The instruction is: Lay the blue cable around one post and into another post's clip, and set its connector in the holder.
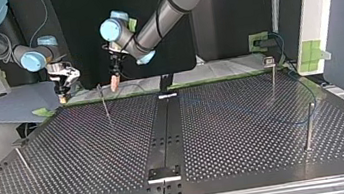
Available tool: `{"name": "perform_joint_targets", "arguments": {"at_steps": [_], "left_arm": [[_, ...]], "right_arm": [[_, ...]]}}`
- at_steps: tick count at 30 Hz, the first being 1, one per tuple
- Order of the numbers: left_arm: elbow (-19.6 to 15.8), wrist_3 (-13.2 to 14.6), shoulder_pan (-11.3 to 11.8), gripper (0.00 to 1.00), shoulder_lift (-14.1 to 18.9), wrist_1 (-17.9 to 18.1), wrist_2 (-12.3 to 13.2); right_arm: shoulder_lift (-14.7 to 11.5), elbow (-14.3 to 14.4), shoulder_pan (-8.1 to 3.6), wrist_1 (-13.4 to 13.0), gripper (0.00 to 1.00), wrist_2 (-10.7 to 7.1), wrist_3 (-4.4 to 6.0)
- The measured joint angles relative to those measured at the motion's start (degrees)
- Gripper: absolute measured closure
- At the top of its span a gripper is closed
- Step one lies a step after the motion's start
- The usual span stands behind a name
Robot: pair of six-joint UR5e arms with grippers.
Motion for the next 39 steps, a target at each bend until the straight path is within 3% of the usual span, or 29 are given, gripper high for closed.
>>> {"name": "perform_joint_targets", "arguments": {"at_steps": [5, 13, 29, 39], "left_arm": [[-2.5, 1.1, -0.4, 0.00, 2.2, -1.4, 0.3], [-5.7, 1.4, -1.5, 0.00, 2.8, -2.9, 0.5], [-5.9, 1.4, -2.0, 0.00, 2.8, -3.7, 1.0], [-5.9, 1.6, -2.1, 0.00, 2.8, -4.2, -2.2]], "right_arm": [[0.1, 0.0, 0.02, 0.4, 1.00, -0.36, 0.21], [0.2, 0.0, 0.05, 0.8, 1.00, -0.78, 0.41], [0.3, 0.0, 0.13, 1.1, 1.00, -1.53, 0.48], [0.4, 0.0, 0.34, 1.2, 1.00, -1.62, 0.48]]}}
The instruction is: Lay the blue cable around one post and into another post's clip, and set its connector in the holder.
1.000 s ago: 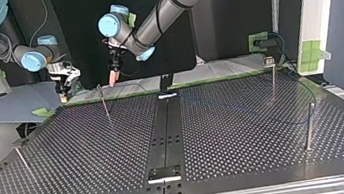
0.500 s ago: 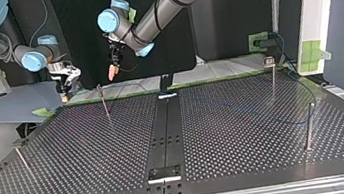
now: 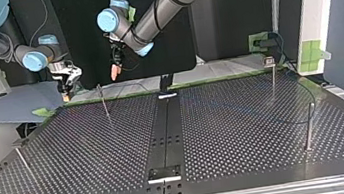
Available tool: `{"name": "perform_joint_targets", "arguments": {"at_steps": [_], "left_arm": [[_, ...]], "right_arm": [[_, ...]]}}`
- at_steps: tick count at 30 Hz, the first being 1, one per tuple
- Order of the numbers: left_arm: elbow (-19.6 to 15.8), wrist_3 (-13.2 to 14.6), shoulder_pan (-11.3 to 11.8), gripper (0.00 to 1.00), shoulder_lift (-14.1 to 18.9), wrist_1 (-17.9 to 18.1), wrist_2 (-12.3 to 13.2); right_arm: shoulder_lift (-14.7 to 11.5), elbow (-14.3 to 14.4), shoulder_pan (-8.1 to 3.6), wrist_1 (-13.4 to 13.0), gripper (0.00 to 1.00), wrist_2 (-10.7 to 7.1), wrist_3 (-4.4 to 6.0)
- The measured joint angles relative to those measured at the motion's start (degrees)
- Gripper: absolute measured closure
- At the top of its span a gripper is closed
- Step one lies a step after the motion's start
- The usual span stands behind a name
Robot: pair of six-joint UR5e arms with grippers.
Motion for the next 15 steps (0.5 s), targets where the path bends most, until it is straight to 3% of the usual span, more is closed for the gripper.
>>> {"name": "perform_joint_targets", "arguments": {"at_steps": [5, 15], "left_arm": [[0.0, -0.1, -0.1, 0.00, 0.0, -0.2, -2.1], [0.0, -0.5, -0.1, 0.00, 0.0, -0.3, -2.6]], "right_arm": [[0.1, 0.0, 0.05, 0.0, 1.00, -0.01, 0.00], [0.1, 0.0, 0.07, 0.0, 1.00, -0.02, 0.00]]}}
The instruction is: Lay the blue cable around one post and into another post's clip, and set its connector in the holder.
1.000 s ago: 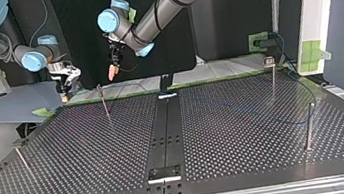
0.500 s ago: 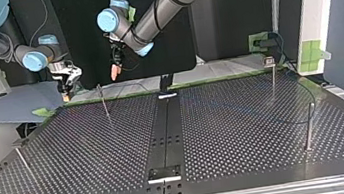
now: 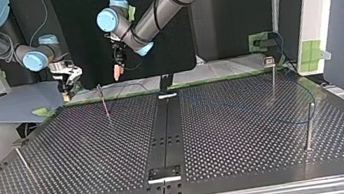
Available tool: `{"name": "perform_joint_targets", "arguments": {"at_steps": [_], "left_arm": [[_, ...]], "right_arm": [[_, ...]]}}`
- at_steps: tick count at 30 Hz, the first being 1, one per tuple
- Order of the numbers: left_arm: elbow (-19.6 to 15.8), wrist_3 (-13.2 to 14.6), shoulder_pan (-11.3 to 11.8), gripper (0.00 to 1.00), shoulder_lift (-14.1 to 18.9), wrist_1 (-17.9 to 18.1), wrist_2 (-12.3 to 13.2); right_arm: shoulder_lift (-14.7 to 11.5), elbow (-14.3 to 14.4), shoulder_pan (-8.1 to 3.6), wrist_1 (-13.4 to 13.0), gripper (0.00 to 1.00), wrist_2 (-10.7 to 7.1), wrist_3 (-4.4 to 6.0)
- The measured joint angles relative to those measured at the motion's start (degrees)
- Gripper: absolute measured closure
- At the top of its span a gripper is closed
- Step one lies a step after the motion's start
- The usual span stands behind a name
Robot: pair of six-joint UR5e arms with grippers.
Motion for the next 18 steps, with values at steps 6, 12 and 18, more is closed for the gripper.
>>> {"name": "perform_joint_targets", "arguments": {"at_steps": [6, 12, 18], "left_arm": [[0.0, -0.1, 0.0, 0.00, 0.0, 0.0, -0.1], [0.0, -0.4, 0.1, 0.00, 0.0, -0.1, -0.1], [-1.4, -2.7, 1.3, 0.00, 1.8, -0.8, -1.4]], "right_arm": [[0.1, 0.0, 0.00, 0.0, 1.00, -0.03, 0.11], [0.1, 0.0, 0.00, 0.0, 1.00, -0.03, 0.17], [0.1, 0.0, -0.03, 0.1, 1.00, -0.04, 0.17]]}}
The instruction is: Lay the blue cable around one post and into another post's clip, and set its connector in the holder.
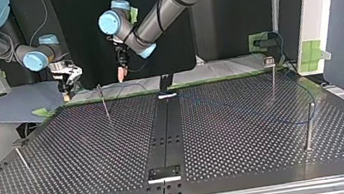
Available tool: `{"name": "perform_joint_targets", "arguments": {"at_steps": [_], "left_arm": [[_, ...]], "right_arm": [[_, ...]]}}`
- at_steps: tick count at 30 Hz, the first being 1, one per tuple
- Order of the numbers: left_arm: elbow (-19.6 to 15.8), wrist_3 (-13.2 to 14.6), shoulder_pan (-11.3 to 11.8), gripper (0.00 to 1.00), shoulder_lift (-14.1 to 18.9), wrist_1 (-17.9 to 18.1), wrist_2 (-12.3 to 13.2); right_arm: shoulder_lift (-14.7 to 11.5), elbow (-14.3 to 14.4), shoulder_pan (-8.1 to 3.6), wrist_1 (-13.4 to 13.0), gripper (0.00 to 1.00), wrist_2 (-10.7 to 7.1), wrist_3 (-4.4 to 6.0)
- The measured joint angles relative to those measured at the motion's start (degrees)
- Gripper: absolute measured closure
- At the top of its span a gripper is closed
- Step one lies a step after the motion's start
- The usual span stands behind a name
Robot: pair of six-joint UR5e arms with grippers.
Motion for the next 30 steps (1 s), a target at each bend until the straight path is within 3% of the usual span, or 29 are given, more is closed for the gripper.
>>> {"name": "perform_joint_targets", "arguments": {"at_steps": [6, 12, 20, 24, 30], "left_arm": [[-2.8, -2.9, 1.9, 0.00, 2.9, 2.4, -2.8], [-5.8, -4.4, 1.1, 0.00, 5.8, 5.3, -5.6], [-9.5, -2.8, -2.1, 0.00, 9.5, 6.5, -5.0], [-11.4, -4.2, -4.0, 0.00, 11.4, 4.8, -5.5], [-14.6, -7.4, -7.2, 0.00, 14.6, 1.7, -8.4]], "right_arm": [[0.0, 0.0, 0.01, -0.1, 1.00, 0.00, 0.00], [0.0, 0.0, 0.03, 0.0, 1.00, 0.02, 0.13], [0.0, 0.0, 0.17, -0.3, 1.00, 0.01, 1.09], [0.1, 0.0, 0.19, -0.2, 1.00, -0.03, 1.34], [0.1, 0.0, 0.27, 0.0, 1.00, -0.08, 1.49]]}}
